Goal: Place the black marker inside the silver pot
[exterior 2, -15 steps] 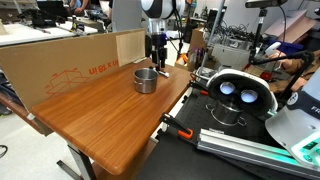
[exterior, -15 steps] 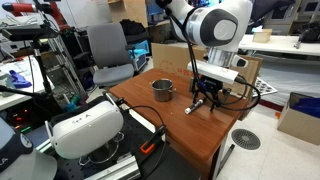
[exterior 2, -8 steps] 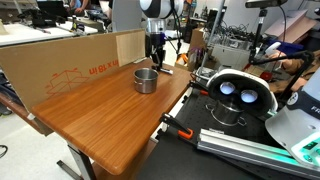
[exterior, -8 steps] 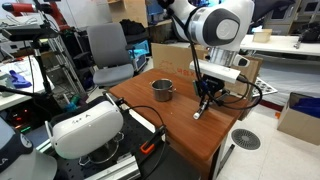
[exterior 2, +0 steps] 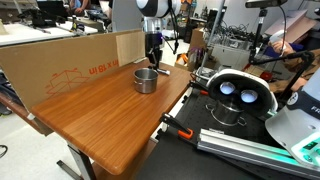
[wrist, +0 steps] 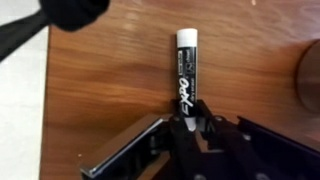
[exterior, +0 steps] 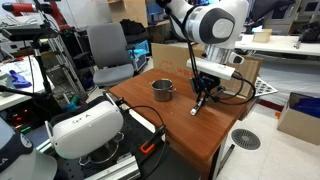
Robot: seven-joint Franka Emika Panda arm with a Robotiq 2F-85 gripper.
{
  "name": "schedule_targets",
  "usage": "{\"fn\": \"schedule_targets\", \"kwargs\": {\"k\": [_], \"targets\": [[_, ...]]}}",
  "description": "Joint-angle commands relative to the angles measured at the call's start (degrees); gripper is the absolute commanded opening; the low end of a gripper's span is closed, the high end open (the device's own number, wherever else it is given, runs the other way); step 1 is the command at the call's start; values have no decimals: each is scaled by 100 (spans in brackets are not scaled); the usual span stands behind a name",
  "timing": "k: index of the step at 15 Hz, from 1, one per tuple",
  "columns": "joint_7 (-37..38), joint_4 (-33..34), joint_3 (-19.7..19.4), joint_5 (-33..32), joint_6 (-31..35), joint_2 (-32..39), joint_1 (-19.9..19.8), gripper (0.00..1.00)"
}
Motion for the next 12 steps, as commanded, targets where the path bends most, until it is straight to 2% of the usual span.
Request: {"fn": "schedule_targets", "kwargs": {"k": [1, 12], "targets": [[-136, -308, 217, 231, 265, -331, -123, 5], [-166, -1860, 620, 423, 1738, -1611, 157, 5]]}}
